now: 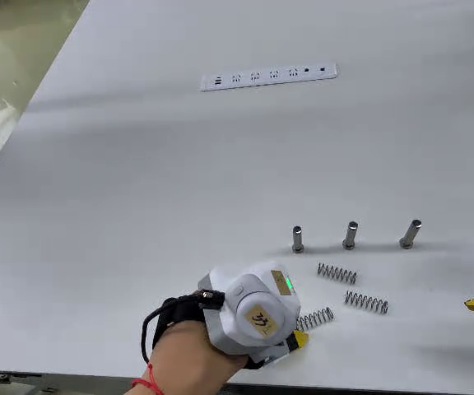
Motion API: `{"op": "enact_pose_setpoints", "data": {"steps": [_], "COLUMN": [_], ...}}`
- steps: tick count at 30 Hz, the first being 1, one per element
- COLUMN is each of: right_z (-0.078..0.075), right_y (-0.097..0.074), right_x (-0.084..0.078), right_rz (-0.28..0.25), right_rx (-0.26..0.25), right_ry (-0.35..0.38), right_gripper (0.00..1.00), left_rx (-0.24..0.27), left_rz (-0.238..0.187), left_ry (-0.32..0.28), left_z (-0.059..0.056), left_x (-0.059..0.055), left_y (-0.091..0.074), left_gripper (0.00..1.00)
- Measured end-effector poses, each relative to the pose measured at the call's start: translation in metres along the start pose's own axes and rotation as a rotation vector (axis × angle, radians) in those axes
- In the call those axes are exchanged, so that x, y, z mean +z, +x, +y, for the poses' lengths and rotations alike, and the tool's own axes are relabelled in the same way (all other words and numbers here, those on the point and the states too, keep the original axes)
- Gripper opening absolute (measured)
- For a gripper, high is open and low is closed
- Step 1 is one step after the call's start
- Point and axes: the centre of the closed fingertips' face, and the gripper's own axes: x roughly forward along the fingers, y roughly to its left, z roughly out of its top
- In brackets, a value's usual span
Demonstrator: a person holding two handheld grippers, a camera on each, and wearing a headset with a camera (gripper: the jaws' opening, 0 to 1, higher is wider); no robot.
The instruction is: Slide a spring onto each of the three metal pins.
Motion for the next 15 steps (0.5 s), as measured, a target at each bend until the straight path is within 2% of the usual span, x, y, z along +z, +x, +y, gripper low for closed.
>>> {"op": "enact_pose_setpoints", "data": {"steps": [15], "right_z": [0.0034], "right_y": [0.0002], "right_x": [-0.0004], "right_rz": [0.004], "right_rx": [0.005], "right_ry": [-0.001], "right_gripper": [0.79], "left_rx": [0.01], "left_rz": [0.016], "left_ry": [-0.007], "left_z": [0.0027], "left_x": [-0.0009], "left_y": [-0.0006], "left_gripper": [0.11]}}
